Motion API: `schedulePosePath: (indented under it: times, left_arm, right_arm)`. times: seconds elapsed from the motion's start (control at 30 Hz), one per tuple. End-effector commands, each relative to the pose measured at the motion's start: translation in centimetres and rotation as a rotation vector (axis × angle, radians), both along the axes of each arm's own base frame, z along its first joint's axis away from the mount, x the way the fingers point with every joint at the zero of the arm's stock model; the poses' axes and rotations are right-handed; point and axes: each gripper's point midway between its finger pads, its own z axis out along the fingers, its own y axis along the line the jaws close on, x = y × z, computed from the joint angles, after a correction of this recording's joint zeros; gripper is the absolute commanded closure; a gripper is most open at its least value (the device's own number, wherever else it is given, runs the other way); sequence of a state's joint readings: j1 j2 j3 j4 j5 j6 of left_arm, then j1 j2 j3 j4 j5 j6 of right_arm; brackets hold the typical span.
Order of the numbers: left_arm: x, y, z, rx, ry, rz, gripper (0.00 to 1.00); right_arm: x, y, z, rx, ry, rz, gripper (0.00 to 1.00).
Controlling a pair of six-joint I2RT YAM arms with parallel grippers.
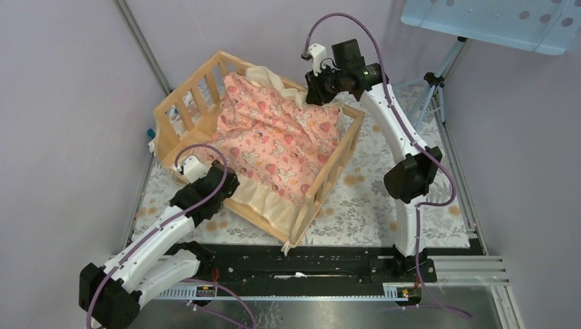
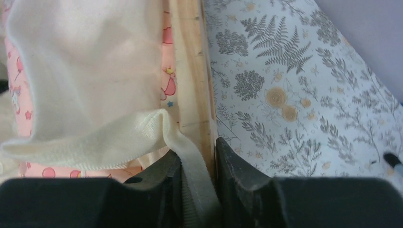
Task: Set up the pet bed
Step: Adjust the bed frame at the center of the board.
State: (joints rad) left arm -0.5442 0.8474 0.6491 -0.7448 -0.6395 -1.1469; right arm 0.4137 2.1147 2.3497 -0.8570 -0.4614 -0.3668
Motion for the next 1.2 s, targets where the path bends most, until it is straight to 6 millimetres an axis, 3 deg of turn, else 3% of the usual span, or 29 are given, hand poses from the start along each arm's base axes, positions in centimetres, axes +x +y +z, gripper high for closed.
schedulePosePath:
  times: [0.0,0.17,0.27,0.4,0.6,0.77,0.87,1.0,1.17]
  left_arm:
    - [1.6,-2.7,-0.5,-0.084,-0.005,-0.054,0.12]
    - [1.7,-2.8,-0.3,-0.078,-0.008,-0.063,0.08]
    - [2.1,-2.5,1.0,-0.058,-0.036,-0.068,0.06]
    - [2.8,-2.3,3.2,-0.023,-0.078,-0.083,0.04]
    - [5.1,-3.0,8.3,0.041,-0.184,-0.173,0.01]
    - [6.4,-3.7,13.0,0.114,-0.264,-0.281,0.01]
    - [6.8,-3.9,14.9,0.156,-0.299,-0.327,0.01]
    - [7.4,-5.0,16.8,0.178,-0.341,-0.418,0.01]
    - [8.4,-7.5,19.0,0.185,-0.377,-0.559,0.01]
  right_arm:
    - [-0.3,-3.5,-0.3,0.006,0.120,-0.459,1.00]
    - [-1.8,-6.7,0.5,0.014,0.063,-0.712,1.00]
    - [-2.9,-9.1,0.3,0.008,0.041,-0.835,1.00]
    - [-5.2,-10.8,-0.1,0.071,0.062,-0.946,1.00]
    - [-7.2,-12.5,-1.1,0.205,0.078,-1.115,1.00]
    - [-7.4,-14.1,0.1,0.316,0.025,-1.233,1.00]
    - [-6.6,-13.3,1.0,0.352,0.006,-1.195,1.00]
    - [-5.8,-11.0,0.8,0.352,0.046,-1.154,1.00]
    - [-6.7,-7.1,1.0,0.374,0.037,-1.091,1.00]
